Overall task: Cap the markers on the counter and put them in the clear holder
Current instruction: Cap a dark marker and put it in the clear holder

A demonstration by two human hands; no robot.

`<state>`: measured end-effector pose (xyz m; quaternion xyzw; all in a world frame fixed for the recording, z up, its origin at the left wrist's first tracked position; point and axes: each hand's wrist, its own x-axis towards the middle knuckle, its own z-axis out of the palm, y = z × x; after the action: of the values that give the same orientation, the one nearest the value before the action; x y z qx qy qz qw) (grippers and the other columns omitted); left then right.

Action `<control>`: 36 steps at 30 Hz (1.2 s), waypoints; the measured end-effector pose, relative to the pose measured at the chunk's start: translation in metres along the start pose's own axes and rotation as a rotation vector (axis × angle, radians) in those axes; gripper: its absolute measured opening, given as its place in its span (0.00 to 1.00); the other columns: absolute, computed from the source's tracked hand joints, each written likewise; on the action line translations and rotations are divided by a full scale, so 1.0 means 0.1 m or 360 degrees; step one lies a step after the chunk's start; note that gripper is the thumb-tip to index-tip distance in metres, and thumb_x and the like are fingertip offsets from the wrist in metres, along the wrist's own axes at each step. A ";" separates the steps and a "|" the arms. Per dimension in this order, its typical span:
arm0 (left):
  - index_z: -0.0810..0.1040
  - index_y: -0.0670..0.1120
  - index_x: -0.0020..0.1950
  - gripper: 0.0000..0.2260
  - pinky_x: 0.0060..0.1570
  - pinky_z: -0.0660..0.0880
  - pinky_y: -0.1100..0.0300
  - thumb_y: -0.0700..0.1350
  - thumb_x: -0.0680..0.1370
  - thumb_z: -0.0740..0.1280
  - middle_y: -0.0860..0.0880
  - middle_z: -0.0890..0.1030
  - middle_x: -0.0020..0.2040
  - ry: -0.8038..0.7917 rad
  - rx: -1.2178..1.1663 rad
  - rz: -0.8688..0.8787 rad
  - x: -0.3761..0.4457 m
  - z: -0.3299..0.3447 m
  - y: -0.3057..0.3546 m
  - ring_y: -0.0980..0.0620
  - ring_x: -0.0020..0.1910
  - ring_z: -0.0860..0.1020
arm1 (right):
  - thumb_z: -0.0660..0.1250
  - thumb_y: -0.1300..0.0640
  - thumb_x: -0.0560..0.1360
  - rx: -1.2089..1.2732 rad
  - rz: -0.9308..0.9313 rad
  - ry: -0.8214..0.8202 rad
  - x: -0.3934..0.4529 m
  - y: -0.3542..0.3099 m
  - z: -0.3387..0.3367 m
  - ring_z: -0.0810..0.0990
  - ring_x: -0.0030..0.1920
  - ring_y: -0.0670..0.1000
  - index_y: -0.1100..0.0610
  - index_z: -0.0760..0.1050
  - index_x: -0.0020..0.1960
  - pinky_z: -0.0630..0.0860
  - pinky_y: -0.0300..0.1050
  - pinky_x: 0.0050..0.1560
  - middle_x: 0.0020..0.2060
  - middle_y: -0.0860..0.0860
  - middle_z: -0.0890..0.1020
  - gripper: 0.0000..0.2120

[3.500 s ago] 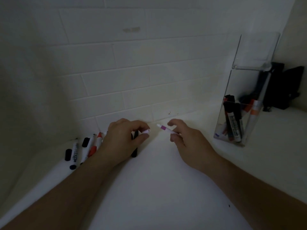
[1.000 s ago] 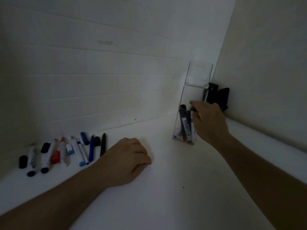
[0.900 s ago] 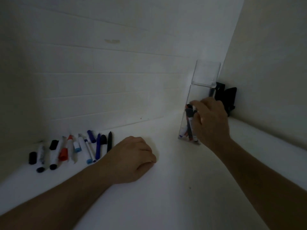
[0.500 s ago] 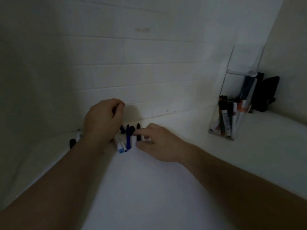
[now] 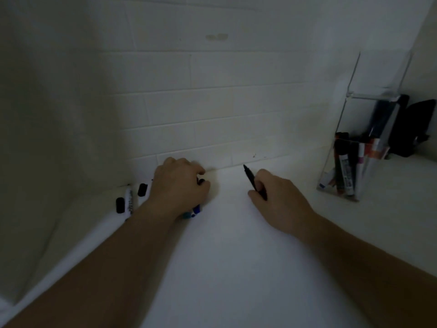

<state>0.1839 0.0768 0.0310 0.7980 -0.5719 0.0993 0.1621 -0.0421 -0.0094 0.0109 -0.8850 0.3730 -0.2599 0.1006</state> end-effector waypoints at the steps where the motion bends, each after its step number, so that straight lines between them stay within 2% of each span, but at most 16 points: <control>1: 0.77 0.58 0.65 0.20 0.59 0.68 0.49 0.63 0.76 0.60 0.50 0.78 0.59 -0.0040 0.0069 -0.0029 0.00 0.01 0.02 0.44 0.59 0.71 | 0.65 0.50 0.78 0.0093 0.0029 0.0032 -0.02 0.01 0.00 0.72 0.34 0.51 0.50 0.63 0.43 0.69 0.50 0.35 0.33 0.48 0.73 0.12; 5: 0.78 0.59 0.64 0.23 0.60 0.63 0.47 0.67 0.75 0.60 0.49 0.74 0.60 -0.0163 0.0192 -0.0047 0.02 0.04 0.06 0.44 0.61 0.67 | 0.64 0.48 0.79 0.0123 0.0010 -0.0023 -0.05 0.01 -0.01 0.73 0.36 0.50 0.50 0.64 0.43 0.71 0.49 0.37 0.35 0.47 0.74 0.11; 7: 0.79 0.59 0.62 0.20 0.58 0.63 0.48 0.67 0.76 0.62 0.49 0.74 0.58 -0.0156 0.0193 0.0017 0.04 0.05 0.06 0.44 0.60 0.68 | 0.63 0.47 0.80 0.0121 -0.0007 -0.0039 -0.05 0.00 -0.01 0.73 0.36 0.48 0.49 0.64 0.44 0.71 0.48 0.36 0.36 0.46 0.74 0.10; 10: 0.76 0.60 0.62 0.21 0.54 0.62 0.50 0.67 0.73 0.67 0.53 0.77 0.54 -0.0123 0.0063 0.0073 0.05 0.02 0.08 0.46 0.59 0.71 | 0.63 0.48 0.80 0.0205 -0.0020 -0.0011 -0.05 0.00 -0.03 0.74 0.35 0.49 0.49 0.64 0.45 0.71 0.48 0.35 0.35 0.46 0.74 0.10; 13: 0.73 0.59 0.60 0.18 0.51 0.69 0.54 0.62 0.74 0.71 0.57 0.80 0.48 0.0029 -0.0353 0.0043 0.02 -0.06 0.15 0.52 0.50 0.76 | 0.64 0.50 0.80 0.0402 0.0021 0.0075 -0.03 0.05 -0.03 0.75 0.34 0.50 0.47 0.64 0.48 0.74 0.51 0.36 0.34 0.47 0.76 0.09; 16: 0.70 0.59 0.54 0.12 0.44 0.74 0.62 0.52 0.77 0.72 0.60 0.82 0.47 0.0199 -0.0919 -0.0083 -0.06 -0.18 0.25 0.61 0.43 0.79 | 0.64 0.54 0.81 0.0521 0.0037 0.0105 -0.01 0.09 -0.02 0.77 0.37 0.44 0.44 0.63 0.59 0.71 0.46 0.38 0.39 0.44 0.78 0.12; 18: 0.70 0.57 0.50 0.13 0.49 0.78 0.59 0.47 0.76 0.73 0.61 0.84 0.47 0.0212 -0.1157 -0.0080 -0.09 -0.20 0.29 0.63 0.45 0.81 | 0.64 0.58 0.81 0.0553 0.0039 0.0087 -0.01 0.10 0.00 0.77 0.41 0.45 0.43 0.63 0.67 0.71 0.44 0.43 0.46 0.43 0.79 0.18; 20: 0.73 0.58 0.52 0.13 0.56 0.78 0.54 0.45 0.76 0.74 0.63 0.84 0.49 0.0138 -0.1272 -0.0060 -0.10 -0.19 0.30 0.62 0.49 0.82 | 0.62 0.61 0.82 0.0480 -0.0018 0.0117 -0.01 0.10 0.02 0.78 0.49 0.50 0.45 0.66 0.71 0.74 0.47 0.50 0.53 0.47 0.79 0.21; 22: 0.78 0.59 0.53 0.12 0.59 0.78 0.54 0.47 0.74 0.76 0.62 0.85 0.48 0.0087 -0.1254 -0.0041 -0.09 -0.15 0.30 0.61 0.50 0.82 | 0.61 0.61 0.82 0.0404 -0.0118 0.0172 -0.01 0.10 0.05 0.77 0.52 0.53 0.48 0.71 0.69 0.76 0.53 0.54 0.55 0.49 0.79 0.18; 26: 0.83 0.57 0.47 0.06 0.52 0.78 0.60 0.52 0.72 0.77 0.59 0.84 0.44 0.0117 -0.1120 -0.0019 -0.09 -0.10 0.28 0.62 0.44 0.80 | 0.60 0.51 0.82 0.0348 -0.0193 0.0228 0.00 0.12 0.05 0.75 0.46 0.50 0.46 0.73 0.64 0.76 0.53 0.48 0.47 0.46 0.78 0.11; 30: 0.83 0.58 0.54 0.07 0.54 0.73 0.68 0.48 0.78 0.71 0.62 0.84 0.49 0.0113 -0.1174 -0.0043 -0.08 -0.11 0.29 0.66 0.50 0.79 | 0.61 0.48 0.82 0.0346 -0.0185 0.0266 0.00 0.13 0.05 0.75 0.43 0.49 0.44 0.74 0.62 0.76 0.52 0.46 0.43 0.46 0.76 0.10; 36: 0.82 0.55 0.56 0.09 0.44 0.70 0.78 0.43 0.80 0.68 0.61 0.84 0.46 0.0076 -0.1241 -0.0006 -0.09 -0.10 0.33 0.64 0.46 0.80 | 0.59 0.45 0.81 0.0321 -0.0172 0.0226 0.01 0.13 0.06 0.75 0.42 0.48 0.42 0.74 0.62 0.76 0.51 0.44 0.42 0.44 0.76 0.11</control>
<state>0.1497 0.0784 0.0421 0.6751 -0.5612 -0.1073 0.4667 -0.0462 -0.0190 0.0011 -0.8685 0.3030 -0.3631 0.1481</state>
